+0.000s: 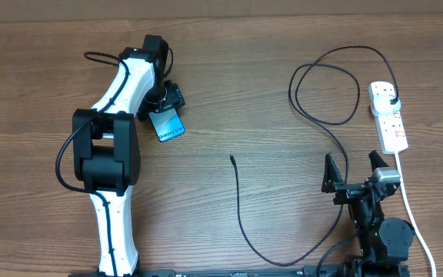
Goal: Plug charger to phone and switch on socket
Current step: 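Lower the left gripper and close it on the phone's sides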
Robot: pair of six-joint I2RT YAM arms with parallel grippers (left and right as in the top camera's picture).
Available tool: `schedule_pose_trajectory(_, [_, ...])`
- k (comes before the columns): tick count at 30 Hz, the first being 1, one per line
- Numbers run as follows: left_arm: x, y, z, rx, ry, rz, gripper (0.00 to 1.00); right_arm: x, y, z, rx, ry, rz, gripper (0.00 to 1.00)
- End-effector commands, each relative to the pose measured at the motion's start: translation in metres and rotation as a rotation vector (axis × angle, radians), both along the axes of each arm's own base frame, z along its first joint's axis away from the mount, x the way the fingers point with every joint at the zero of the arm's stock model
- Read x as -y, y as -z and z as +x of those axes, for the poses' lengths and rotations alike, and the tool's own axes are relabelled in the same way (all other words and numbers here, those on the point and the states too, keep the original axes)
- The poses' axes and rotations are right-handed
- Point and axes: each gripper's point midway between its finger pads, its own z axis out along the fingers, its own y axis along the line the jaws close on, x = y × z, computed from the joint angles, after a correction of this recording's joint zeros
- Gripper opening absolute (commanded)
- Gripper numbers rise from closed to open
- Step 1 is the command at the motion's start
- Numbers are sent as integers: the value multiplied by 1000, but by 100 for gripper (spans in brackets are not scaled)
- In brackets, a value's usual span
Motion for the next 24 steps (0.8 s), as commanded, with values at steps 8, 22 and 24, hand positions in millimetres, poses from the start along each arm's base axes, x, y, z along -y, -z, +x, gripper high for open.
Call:
schedule_pose_trajectory(8, [1, 12, -9, -35, -12, -6, 77, 1, 2, 0, 2, 6, 4, 100])
schedule_pose_trajectory(22, [1, 12, -9, -35, -12, -6, 67, 1, 2, 0, 2, 5, 4, 100])
schedule_pose_trajectory(24, [1, 12, -9, -35, -12, -6, 62, 1, 2, 0, 2, 6, 4, 100])
